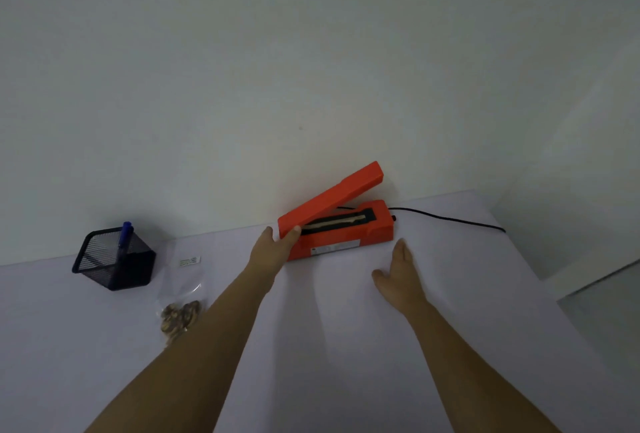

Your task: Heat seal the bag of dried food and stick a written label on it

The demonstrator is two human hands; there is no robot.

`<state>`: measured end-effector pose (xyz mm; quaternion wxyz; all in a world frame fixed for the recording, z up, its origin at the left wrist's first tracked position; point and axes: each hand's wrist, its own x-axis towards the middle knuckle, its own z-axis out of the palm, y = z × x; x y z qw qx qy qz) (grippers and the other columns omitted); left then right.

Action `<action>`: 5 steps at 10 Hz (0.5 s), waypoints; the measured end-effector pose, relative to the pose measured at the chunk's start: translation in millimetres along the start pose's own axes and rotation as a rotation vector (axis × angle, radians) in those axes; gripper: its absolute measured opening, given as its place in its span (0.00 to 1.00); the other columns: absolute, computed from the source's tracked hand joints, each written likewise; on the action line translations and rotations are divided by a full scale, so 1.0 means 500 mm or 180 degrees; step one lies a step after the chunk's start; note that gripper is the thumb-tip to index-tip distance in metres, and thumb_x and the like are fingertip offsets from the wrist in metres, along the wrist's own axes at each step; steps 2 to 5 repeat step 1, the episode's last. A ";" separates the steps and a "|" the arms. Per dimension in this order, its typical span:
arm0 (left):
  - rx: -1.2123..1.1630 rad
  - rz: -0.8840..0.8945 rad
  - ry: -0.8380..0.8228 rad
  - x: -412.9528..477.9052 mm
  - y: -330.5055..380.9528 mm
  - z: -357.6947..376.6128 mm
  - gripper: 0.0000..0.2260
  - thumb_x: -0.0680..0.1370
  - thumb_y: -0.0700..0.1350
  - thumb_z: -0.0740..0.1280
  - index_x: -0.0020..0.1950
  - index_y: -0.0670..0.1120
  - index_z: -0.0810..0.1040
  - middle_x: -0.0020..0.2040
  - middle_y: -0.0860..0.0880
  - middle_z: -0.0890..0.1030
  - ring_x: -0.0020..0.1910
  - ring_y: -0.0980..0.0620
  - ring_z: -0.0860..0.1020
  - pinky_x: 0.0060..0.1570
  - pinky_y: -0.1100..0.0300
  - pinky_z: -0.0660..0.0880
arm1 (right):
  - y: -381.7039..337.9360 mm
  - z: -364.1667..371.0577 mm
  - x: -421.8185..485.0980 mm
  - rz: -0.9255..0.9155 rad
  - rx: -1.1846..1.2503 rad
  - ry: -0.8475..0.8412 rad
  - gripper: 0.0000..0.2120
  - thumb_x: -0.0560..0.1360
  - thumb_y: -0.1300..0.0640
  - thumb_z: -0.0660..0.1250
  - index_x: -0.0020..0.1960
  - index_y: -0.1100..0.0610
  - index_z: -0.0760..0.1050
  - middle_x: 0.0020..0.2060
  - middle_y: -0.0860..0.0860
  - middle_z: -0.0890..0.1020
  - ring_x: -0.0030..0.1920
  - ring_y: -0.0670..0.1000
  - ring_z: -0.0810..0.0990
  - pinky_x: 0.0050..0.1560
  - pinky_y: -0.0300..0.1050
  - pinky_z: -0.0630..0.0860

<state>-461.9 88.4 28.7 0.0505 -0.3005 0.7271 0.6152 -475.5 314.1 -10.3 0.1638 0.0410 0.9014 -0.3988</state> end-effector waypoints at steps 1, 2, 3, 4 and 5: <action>0.0765 -0.0068 0.0056 -0.095 -0.044 -0.029 0.31 0.80 0.53 0.60 0.77 0.41 0.52 0.77 0.42 0.58 0.74 0.43 0.59 0.71 0.52 0.58 | -0.003 0.035 -0.085 -0.0026 -0.0220 -0.0155 0.36 0.78 0.58 0.59 0.75 0.62 0.39 0.76 0.56 0.45 0.76 0.53 0.48 0.73 0.44 0.50; 0.0765 -0.0068 0.0056 -0.095 -0.044 -0.029 0.31 0.80 0.53 0.60 0.77 0.41 0.52 0.77 0.42 0.58 0.74 0.43 0.59 0.71 0.52 0.58 | -0.003 0.035 -0.085 -0.0026 -0.0220 -0.0155 0.36 0.78 0.58 0.59 0.75 0.62 0.39 0.76 0.56 0.45 0.76 0.53 0.48 0.73 0.44 0.50; 0.0765 -0.0068 0.0056 -0.095 -0.044 -0.029 0.31 0.80 0.53 0.60 0.77 0.41 0.52 0.77 0.42 0.58 0.74 0.43 0.59 0.71 0.52 0.58 | -0.003 0.035 -0.085 -0.0026 -0.0220 -0.0155 0.36 0.78 0.58 0.59 0.75 0.62 0.39 0.76 0.56 0.45 0.76 0.53 0.48 0.73 0.44 0.50; 0.0765 -0.0068 0.0056 -0.095 -0.044 -0.029 0.31 0.80 0.53 0.60 0.77 0.41 0.52 0.77 0.42 0.58 0.74 0.43 0.59 0.71 0.52 0.58 | -0.003 0.035 -0.085 -0.0026 -0.0220 -0.0155 0.36 0.78 0.58 0.59 0.75 0.62 0.39 0.76 0.56 0.45 0.76 0.53 0.48 0.73 0.44 0.50; 0.0765 -0.0068 0.0056 -0.095 -0.044 -0.029 0.31 0.80 0.53 0.60 0.77 0.41 0.52 0.77 0.42 0.58 0.74 0.43 0.59 0.71 0.52 0.58 | -0.003 0.035 -0.085 -0.0026 -0.0220 -0.0155 0.36 0.78 0.58 0.59 0.75 0.62 0.39 0.76 0.56 0.45 0.76 0.53 0.48 0.73 0.44 0.50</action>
